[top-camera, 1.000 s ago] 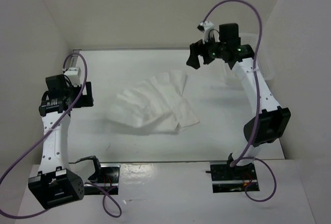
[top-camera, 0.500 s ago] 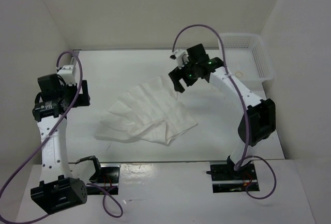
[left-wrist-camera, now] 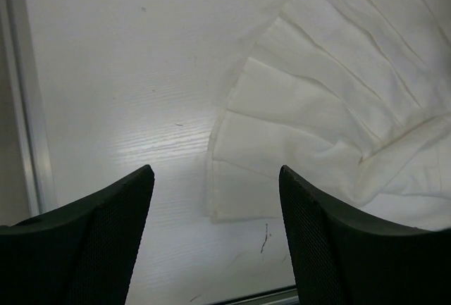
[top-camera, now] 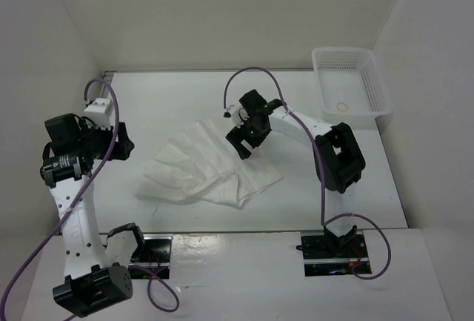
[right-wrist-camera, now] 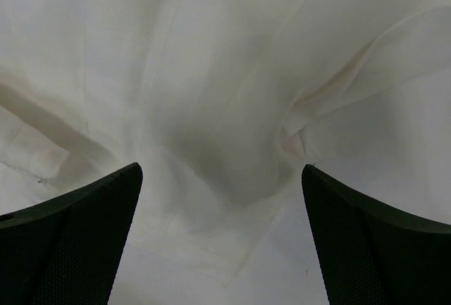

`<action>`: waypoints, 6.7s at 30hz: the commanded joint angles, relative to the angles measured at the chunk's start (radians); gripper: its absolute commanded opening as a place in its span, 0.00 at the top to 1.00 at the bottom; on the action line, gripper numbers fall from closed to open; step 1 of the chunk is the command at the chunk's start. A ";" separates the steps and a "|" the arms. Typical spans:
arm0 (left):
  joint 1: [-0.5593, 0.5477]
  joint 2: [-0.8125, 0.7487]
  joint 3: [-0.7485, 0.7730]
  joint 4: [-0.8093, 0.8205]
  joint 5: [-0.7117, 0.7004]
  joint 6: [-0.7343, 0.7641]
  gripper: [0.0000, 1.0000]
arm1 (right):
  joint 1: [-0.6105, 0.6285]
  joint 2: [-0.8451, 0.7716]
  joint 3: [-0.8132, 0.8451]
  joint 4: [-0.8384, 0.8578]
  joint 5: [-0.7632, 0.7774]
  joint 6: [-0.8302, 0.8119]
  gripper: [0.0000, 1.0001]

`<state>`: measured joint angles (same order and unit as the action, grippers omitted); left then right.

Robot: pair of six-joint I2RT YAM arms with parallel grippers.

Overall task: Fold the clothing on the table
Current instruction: Flatten the skirt out

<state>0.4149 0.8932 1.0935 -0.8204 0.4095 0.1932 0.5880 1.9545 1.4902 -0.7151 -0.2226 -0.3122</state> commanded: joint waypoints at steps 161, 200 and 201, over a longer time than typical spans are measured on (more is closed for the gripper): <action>-0.400 0.014 0.275 0.049 0.130 0.115 1.00 | -0.267 -0.460 0.343 -0.491 -0.352 -0.108 1.00; -0.398 0.728 0.724 0.277 0.137 -0.003 1.00 | -0.395 0.181 1.122 -0.366 -0.279 -0.001 1.00; -0.398 0.739 0.749 0.277 0.137 -0.003 1.00 | -0.395 0.194 1.133 -0.357 -0.270 -0.001 1.00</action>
<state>0.0086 1.6073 1.7290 -0.6205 0.5957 0.2119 0.2089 2.1559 2.5134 -1.1503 -0.5938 -0.3370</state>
